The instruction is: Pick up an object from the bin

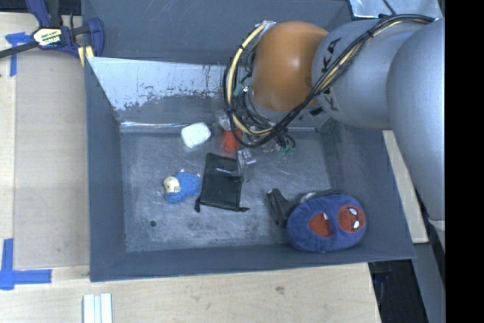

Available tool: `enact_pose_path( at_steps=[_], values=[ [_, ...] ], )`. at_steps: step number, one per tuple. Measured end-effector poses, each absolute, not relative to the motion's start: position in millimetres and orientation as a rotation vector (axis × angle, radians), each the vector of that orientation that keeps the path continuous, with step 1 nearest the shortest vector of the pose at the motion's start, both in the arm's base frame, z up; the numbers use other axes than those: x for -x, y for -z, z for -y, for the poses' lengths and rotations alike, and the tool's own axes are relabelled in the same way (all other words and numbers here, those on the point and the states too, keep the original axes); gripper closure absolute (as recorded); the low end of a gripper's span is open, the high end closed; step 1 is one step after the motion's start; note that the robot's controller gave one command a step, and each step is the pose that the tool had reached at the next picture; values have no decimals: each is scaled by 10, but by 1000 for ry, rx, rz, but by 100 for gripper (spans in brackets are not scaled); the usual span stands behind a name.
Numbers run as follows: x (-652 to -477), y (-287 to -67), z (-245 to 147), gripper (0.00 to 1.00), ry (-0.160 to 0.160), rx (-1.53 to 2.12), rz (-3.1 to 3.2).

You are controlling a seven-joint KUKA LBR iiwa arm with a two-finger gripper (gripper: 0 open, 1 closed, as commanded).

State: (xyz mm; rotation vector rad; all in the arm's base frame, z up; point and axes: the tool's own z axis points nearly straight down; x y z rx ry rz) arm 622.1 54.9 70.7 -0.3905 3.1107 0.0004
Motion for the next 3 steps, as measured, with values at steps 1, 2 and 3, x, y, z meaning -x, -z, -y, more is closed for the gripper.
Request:
enact_pose_path(
  at_steps=[1,2,3],
  values=[
    [-6228,-711,-544,0,-1,387,-3109],
    [-6234,-705,-727,0,1,1343,-2833],
    [-6241,-715,-728,100,-1,1336,-2835]
  ],
)
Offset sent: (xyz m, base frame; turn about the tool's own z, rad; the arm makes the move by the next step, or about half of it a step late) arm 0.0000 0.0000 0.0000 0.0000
